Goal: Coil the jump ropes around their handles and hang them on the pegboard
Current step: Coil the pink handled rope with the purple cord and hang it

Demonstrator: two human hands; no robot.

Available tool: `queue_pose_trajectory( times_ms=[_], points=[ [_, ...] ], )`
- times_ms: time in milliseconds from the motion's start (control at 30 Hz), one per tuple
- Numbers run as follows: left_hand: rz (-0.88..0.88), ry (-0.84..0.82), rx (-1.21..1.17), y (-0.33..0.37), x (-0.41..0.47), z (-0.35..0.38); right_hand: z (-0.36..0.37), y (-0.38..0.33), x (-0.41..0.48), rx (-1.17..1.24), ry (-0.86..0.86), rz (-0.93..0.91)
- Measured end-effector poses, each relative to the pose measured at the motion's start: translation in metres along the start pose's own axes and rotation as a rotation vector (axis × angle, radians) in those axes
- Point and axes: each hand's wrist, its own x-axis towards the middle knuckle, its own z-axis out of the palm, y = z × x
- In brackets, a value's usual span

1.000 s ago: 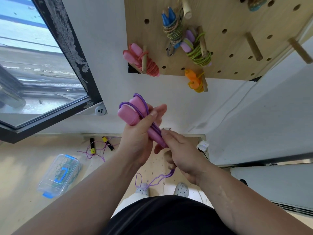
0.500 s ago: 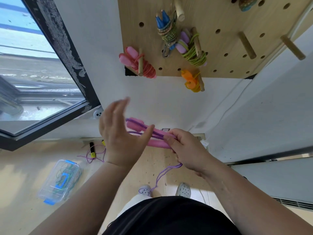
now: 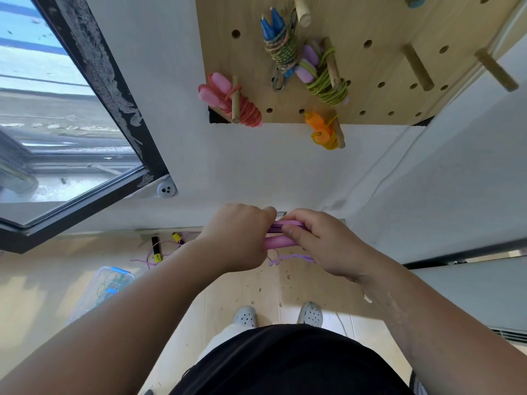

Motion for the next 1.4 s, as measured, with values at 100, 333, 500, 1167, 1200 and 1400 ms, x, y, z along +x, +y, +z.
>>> queue_pose_trajectory(
  times_ms=[100,333,500,1167,1200,1400],
  points=[
    [-0.056,-0.011,-0.213,0.001,0.003,0.008,-0.002,0.002,0.000,0.027,0.106,-0.053],
    [-0.176,-0.077,-0.260,-0.002,0.003,0.023,-0.015,-0.003,-0.001,-0.572,0.085,-0.079],
    [-0.252,-0.099,-0.344,-0.006,0.009,0.020,-0.016,-0.004,-0.004,-0.830,0.042,-0.087],
    [0.040,-0.559,-1.258,0.012,-0.013,-0.036,-0.048,0.008,0.015,-0.651,-0.178,-0.431],
    [0.080,-0.603,-1.164,0.014,-0.014,-0.035,-0.051,0.004,0.021,-0.741,-0.186,-0.443],
    [0.132,-0.602,-0.418,0.010,0.000,-0.020,-0.063,-0.020,0.045,-1.020,-0.226,-0.529]
  ],
)
